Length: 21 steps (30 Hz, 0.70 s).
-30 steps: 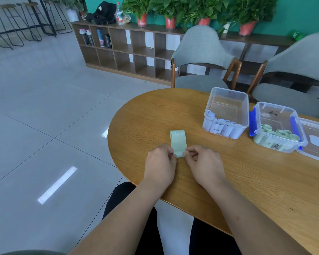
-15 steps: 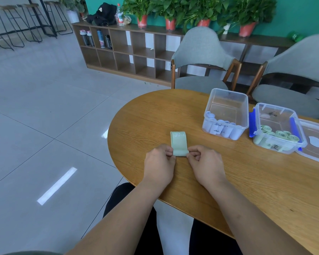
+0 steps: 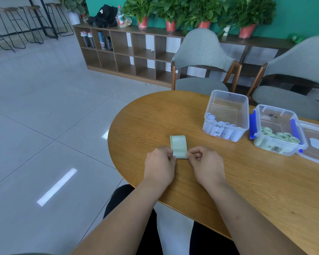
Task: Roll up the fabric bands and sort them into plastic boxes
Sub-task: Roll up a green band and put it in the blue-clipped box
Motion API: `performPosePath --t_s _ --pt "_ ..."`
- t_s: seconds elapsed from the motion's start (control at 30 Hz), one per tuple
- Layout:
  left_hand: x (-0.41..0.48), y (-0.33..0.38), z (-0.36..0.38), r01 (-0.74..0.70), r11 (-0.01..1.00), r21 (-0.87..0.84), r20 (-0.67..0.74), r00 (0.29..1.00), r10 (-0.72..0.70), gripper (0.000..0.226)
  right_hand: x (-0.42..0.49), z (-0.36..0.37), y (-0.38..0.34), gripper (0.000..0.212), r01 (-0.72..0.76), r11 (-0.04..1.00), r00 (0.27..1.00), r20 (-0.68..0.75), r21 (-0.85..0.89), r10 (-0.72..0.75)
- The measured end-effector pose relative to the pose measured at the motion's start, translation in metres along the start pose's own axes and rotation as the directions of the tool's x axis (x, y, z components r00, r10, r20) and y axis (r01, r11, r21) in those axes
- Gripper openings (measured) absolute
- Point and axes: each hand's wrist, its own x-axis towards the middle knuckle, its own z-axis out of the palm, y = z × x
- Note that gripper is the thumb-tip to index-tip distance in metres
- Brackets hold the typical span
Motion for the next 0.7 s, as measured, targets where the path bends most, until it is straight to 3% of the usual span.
performPosePath --t_s 0.43,0.7 --pt "-0.011 0.006 0.001 -0.015 0.999 -0.042 -0.006 1.0 0.015 0.021 -0.012 0.013 -0.002 0.025 0.014 1.0 0.999 -0.041 0.007 -0.013" --pt "-0.009 0.004 -0.005 0.005 1.0 -0.02 0.013 1.0 -0.004 0.018 -0.015 0.009 -0.002 0.016 0.019 1.0 0.999 -0.048 0.002 -0.019"
